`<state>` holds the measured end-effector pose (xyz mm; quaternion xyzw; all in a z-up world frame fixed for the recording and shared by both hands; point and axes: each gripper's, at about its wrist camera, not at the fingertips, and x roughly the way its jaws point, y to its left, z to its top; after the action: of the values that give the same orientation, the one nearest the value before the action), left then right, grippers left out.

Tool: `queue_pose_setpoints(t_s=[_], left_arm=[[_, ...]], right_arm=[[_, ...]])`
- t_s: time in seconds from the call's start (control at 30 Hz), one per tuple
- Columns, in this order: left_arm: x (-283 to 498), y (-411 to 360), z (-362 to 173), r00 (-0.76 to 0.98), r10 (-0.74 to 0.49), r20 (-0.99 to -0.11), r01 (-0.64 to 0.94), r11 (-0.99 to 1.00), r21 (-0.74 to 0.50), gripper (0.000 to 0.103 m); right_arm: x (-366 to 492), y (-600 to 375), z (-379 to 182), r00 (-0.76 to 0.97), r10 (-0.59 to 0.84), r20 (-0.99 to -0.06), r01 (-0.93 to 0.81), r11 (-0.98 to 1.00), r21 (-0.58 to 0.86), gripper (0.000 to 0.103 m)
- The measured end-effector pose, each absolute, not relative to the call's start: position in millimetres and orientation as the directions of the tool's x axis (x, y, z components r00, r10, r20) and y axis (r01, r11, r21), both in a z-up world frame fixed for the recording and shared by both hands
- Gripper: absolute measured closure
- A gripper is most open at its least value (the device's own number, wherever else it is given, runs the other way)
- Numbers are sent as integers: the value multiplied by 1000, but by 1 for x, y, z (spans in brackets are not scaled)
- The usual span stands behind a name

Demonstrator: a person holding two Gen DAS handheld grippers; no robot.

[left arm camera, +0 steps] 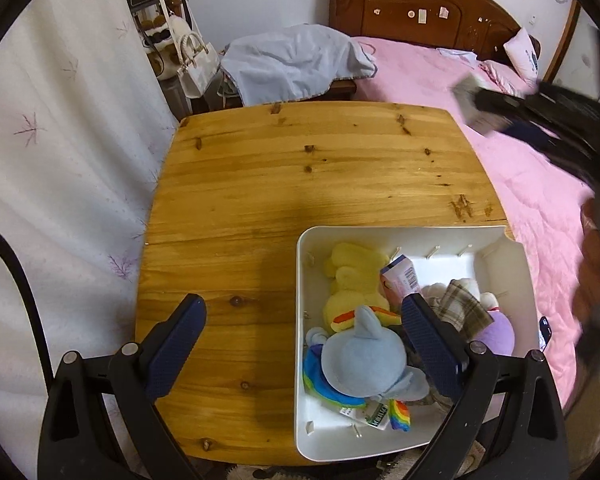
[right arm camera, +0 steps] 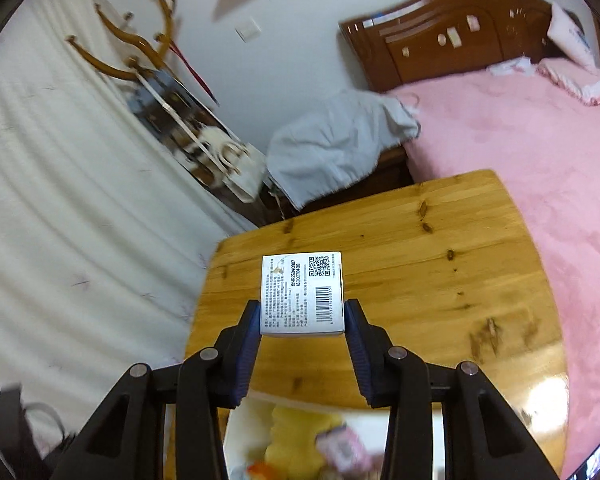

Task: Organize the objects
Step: 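Carry the white box over the tray and release it with the right gripper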

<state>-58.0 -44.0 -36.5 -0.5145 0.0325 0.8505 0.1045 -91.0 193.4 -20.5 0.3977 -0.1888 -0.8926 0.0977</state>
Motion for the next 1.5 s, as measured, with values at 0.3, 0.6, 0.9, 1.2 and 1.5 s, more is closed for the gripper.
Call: queue_pose_setpoints(t_s=[0.3,0.6,0.9,1.2,1.5], left_arm=[[-39,-35,-19,-469,176,-866,-233,-970,-71,4],[-19,-27,-17,-472,201,-859,-257,-963,-84,4],[-2,-26,-25,-451,210,-867,-267,-959,-93,4],[12,-35,-25,-448,213,-868,-247,-963,-108,4],[20,-45,-18,-465,207,-861,-228,-968,-109,4]], right_arm=[[8,185,10,-732,-238,-638,60,-956,287,61],[60,174,-1,-704,-231,-672,83,-966,246,61],[81,170,-28,-635,-191,-749,58,-978,200,61],[99,163,-35,-607,-151,-780,32,-986,166,40],[111,156,-20,-621,-71,-781,-3,-996,93,39]])
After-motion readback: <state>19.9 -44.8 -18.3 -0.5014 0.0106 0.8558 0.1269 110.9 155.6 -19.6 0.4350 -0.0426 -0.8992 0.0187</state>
